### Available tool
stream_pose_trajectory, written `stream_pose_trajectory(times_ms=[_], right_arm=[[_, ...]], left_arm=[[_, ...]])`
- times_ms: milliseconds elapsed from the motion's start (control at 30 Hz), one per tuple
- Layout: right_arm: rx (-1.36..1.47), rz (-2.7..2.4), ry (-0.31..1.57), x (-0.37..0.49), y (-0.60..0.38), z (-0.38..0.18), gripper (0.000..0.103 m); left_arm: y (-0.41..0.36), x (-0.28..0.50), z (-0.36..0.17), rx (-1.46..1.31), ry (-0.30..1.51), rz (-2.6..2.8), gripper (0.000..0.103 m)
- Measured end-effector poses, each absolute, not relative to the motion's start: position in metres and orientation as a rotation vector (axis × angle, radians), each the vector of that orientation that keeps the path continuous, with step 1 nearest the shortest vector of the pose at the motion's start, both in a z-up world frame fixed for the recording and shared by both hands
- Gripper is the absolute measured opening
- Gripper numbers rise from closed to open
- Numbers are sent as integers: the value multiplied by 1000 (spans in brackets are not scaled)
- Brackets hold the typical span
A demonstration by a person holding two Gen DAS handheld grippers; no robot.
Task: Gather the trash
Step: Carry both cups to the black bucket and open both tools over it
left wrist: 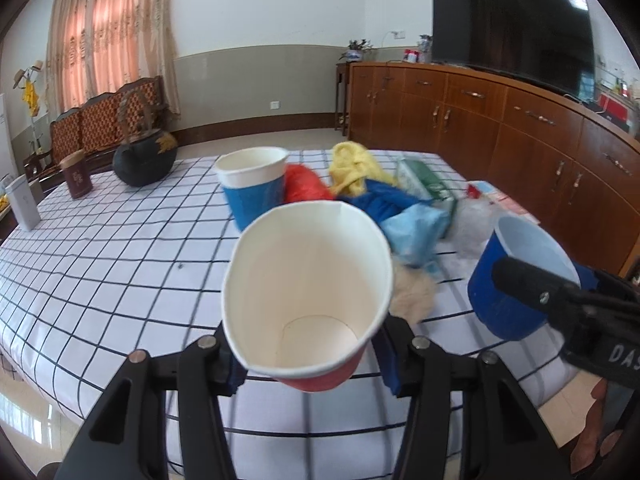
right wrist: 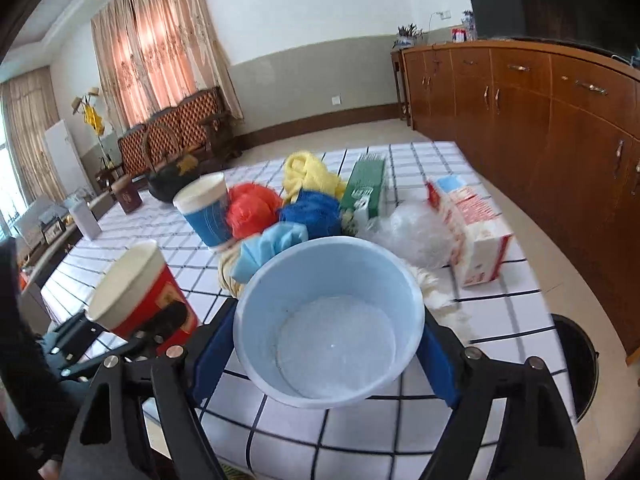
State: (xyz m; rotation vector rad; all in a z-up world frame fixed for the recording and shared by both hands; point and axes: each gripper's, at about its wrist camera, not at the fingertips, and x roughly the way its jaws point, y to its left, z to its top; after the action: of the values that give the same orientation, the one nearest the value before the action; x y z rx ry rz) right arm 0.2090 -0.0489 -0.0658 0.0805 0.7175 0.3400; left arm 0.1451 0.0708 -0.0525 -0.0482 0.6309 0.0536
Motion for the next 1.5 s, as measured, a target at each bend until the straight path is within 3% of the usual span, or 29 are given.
stream_pose_trajectory(times_ms=[433,867,1500], right_arm=[[156,58,642,188,-219,-29,84],[323,-107,904,251,-376,-128,84],[390,-244,1053,289,-435,-206,90]], left_arm=[[-51,162,-16,-28,614,-230,53],[-182,213,-25,-17,724,-457,53],[-260,263,-79,40,884,-453,54]])
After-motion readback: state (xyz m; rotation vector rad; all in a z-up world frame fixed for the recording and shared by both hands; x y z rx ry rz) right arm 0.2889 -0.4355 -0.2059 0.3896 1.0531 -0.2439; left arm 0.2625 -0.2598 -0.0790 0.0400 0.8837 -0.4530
